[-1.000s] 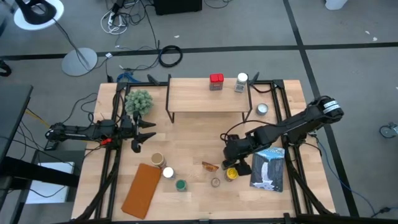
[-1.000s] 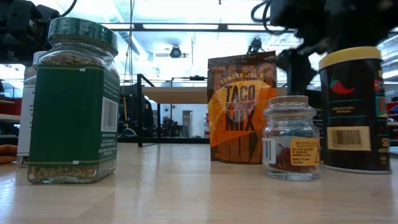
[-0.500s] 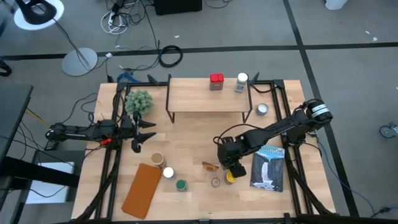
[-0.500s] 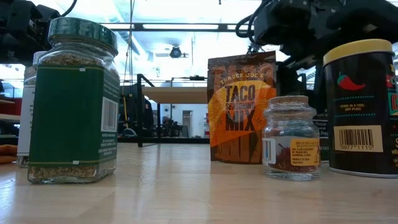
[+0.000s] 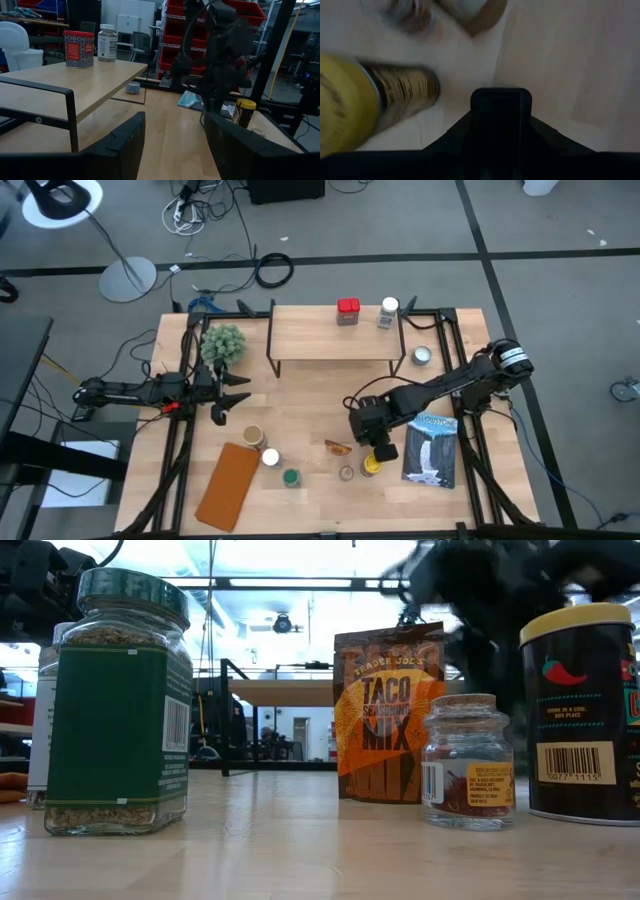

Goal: Shelf spices
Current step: Put the black seasoning can on the shelf

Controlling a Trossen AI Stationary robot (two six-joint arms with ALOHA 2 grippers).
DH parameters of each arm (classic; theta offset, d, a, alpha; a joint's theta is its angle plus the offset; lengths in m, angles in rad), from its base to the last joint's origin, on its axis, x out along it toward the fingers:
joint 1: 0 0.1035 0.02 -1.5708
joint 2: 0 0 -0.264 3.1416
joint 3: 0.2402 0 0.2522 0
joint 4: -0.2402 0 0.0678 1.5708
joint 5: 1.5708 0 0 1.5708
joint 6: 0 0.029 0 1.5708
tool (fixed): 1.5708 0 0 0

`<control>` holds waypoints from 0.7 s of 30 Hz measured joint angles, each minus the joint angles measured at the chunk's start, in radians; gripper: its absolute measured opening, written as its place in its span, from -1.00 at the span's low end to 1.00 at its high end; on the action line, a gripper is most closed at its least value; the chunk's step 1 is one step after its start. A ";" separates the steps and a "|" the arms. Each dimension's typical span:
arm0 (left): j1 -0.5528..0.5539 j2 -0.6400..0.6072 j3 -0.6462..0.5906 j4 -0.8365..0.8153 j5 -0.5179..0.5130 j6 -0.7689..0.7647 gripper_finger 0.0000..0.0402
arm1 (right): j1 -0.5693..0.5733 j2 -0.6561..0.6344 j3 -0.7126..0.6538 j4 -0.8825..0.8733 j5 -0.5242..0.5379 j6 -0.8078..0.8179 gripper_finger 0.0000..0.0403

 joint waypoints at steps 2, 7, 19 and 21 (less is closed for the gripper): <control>0.000 0.000 0.000 0.000 0.000 0.000 0.04 | -0.014 0.000 0.073 -0.051 0.010 -0.003 -0.40; 0.000 0.000 0.000 0.001 0.000 0.000 0.04 | -0.070 0.000 0.295 -0.254 0.083 -0.054 -0.40; 0.000 0.000 0.000 0.001 0.000 0.000 0.04 | -0.401 -0.002 0.631 -0.402 0.224 -0.351 -0.40; 0.000 0.000 0.000 0.001 0.000 0.000 0.04 | -0.469 -0.002 0.631 -0.401 0.208 -0.380 -0.40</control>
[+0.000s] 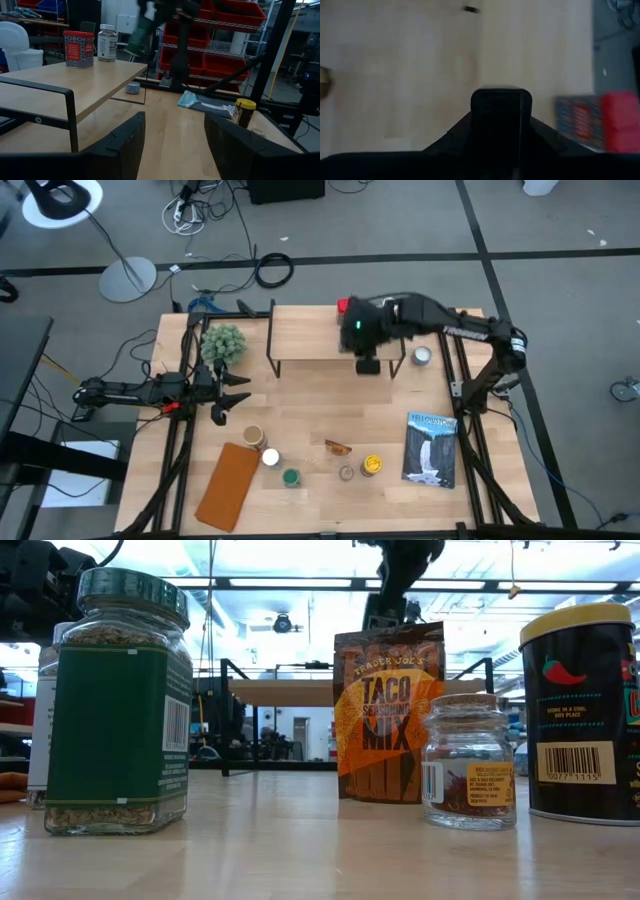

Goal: Shelf spices
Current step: Put the black seasoning can on the shelf

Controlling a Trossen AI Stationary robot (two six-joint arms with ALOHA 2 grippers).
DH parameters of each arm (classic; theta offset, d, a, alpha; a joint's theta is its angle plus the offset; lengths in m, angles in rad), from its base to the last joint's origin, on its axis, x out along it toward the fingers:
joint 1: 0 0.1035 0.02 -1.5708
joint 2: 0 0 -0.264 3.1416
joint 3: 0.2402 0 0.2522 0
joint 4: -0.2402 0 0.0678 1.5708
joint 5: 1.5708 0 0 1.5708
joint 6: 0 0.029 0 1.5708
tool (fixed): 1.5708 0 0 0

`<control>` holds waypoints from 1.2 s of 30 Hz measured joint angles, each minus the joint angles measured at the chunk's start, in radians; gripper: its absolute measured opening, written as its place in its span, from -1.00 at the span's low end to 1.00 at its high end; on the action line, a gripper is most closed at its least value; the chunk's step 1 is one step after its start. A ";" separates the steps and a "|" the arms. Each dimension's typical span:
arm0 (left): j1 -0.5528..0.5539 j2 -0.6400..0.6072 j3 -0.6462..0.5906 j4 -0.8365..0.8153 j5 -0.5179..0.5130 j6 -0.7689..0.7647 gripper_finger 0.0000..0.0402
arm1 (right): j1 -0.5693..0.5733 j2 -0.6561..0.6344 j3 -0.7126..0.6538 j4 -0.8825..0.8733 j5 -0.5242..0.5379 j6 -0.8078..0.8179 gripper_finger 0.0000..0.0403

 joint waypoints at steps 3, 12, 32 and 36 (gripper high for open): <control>0.000 0.000 0.000 0.000 0.000 0.000 0.04 | -0.093 0.000 0.000 0.016 -0.034 -0.014 -0.40; 0.000 0.000 0.000 0.000 0.000 0.000 0.04 | -0.217 0.051 0.001 0.100 -0.178 -0.117 -0.40; 0.000 0.000 0.000 0.000 0.001 0.000 0.04 | -0.243 0.122 0.001 0.065 -0.196 -0.170 -0.30; 0.000 0.000 0.000 -0.001 0.001 0.000 0.04 | -0.240 0.124 -0.001 0.071 -0.190 -0.170 0.09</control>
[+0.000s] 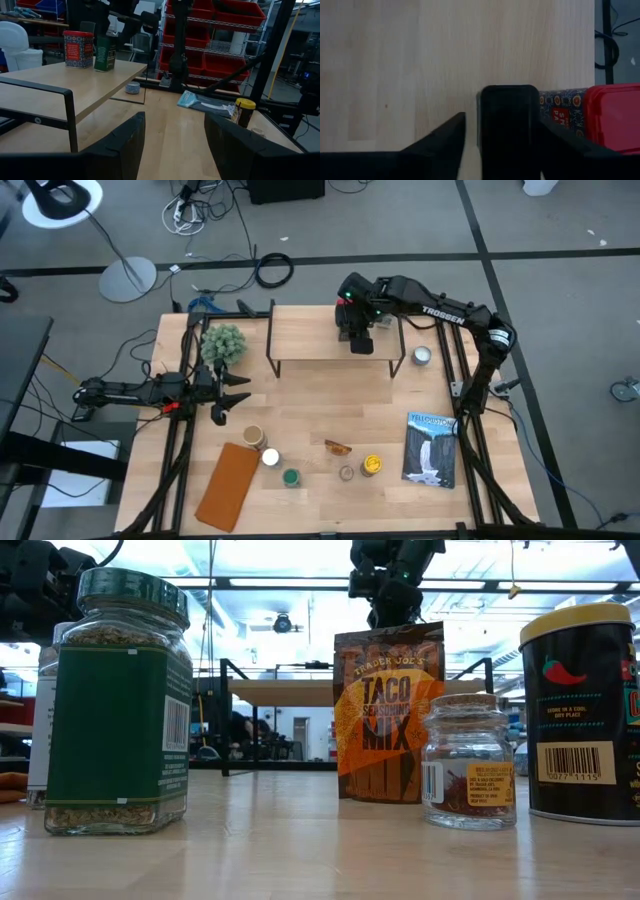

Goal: Shelf spices
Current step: Put the black seasoning can on the shelf, then put the golden seasoning bottle on the shelf

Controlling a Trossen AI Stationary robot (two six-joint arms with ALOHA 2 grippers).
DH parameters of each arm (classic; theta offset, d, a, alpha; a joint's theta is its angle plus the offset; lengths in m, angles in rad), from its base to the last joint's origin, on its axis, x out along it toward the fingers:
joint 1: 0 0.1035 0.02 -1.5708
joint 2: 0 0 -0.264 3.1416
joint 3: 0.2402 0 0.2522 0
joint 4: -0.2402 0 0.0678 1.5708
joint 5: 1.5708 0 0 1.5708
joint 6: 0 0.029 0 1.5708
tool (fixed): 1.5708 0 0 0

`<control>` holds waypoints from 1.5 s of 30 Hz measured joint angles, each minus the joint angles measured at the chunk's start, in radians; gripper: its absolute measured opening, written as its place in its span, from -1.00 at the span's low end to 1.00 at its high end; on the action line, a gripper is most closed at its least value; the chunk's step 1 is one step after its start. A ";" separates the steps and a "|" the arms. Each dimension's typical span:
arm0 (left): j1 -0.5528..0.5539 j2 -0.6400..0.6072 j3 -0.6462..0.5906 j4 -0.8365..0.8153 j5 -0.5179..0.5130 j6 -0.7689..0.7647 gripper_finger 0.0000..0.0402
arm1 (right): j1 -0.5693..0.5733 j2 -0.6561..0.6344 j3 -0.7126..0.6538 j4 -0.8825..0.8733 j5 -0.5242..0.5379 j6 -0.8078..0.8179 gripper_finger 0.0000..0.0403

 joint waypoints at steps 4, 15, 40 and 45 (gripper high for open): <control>0.000 0.000 0.000 0.000 0.000 0.000 0.04 | 0.002 0.000 0.000 0.001 0.000 0.001 0.29; 0.000 0.000 0.000 0.000 0.000 0.000 0.04 | 0.003 0.000 0.000 0.005 0.062 0.010 0.27; 0.000 0.000 0.000 -0.007 0.008 0.000 0.04 | 0.115 -0.002 0.376 -0.177 0.136 0.202 0.15; 0.000 0.000 0.000 0.000 0.008 -0.030 0.04 | 0.206 0.003 0.356 -0.168 0.131 0.256 -0.24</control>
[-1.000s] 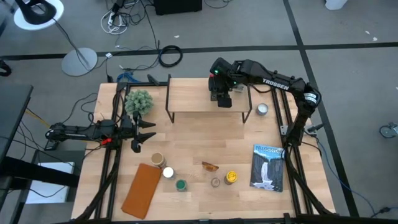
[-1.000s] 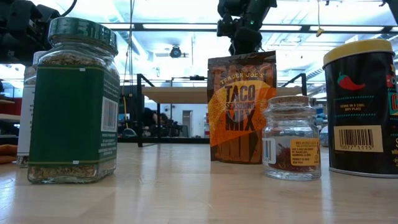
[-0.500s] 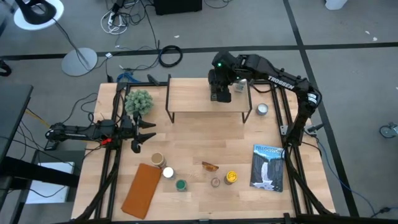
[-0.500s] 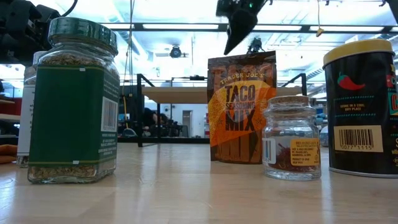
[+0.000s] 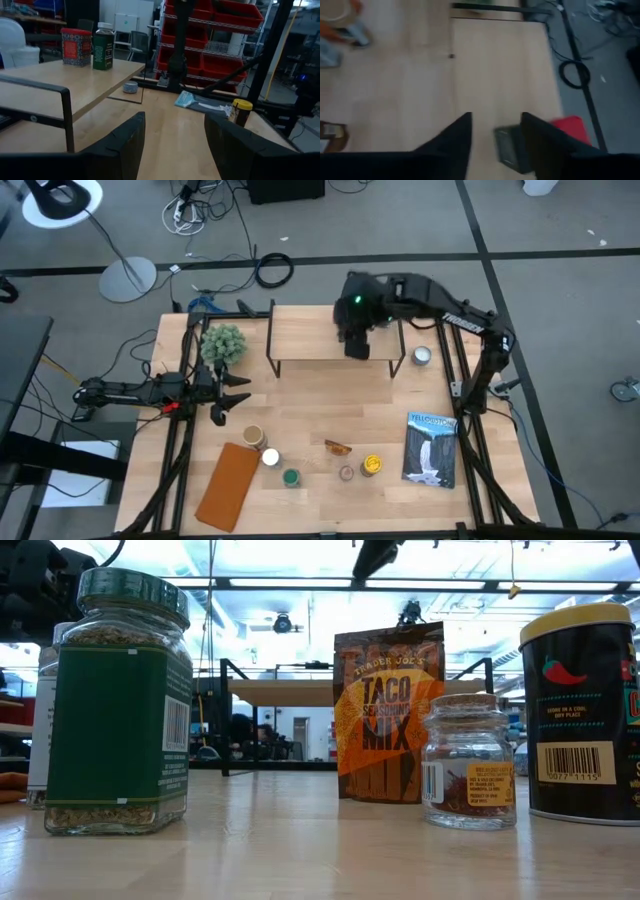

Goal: Shelf spices
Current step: Put the golden seasoning bottle on the shelf

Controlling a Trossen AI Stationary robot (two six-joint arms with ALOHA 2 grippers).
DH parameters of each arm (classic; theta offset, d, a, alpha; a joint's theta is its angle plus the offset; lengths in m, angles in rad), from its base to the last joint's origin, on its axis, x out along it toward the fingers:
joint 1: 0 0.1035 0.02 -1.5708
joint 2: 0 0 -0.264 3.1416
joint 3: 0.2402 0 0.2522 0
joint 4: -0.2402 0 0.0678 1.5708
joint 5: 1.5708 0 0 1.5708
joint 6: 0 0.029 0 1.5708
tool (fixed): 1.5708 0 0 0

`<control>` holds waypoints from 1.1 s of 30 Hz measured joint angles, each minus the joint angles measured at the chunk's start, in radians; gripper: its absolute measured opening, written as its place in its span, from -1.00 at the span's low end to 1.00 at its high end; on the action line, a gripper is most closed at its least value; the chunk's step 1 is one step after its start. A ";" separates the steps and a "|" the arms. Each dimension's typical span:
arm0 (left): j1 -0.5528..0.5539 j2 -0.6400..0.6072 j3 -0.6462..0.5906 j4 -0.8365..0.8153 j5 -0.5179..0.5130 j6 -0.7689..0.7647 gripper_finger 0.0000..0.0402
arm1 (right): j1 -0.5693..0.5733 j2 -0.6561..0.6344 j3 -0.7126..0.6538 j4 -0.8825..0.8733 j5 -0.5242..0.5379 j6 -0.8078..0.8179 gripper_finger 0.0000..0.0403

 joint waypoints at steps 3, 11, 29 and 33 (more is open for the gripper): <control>0.000 0.000 0.007 -0.029 0.000 -0.019 0.00 | 0.059 0.004 -0.062 0.082 -0.004 0.006 -0.64; 0.000 0.000 0.124 -0.192 -0.027 -0.019 -0.74 | 0.195 0.004 -0.342 0.751 -0.006 -0.002 -0.87; -0.070 0.140 0.313 -0.372 -0.201 -0.131 -1.00 | 0.222 0.067 -0.741 1.297 -0.128 0.157 -0.99; -0.111 0.270 0.358 -0.364 -0.271 -0.137 -1.00 | 0.217 0.149 -0.689 1.332 -0.203 0.145 -1.00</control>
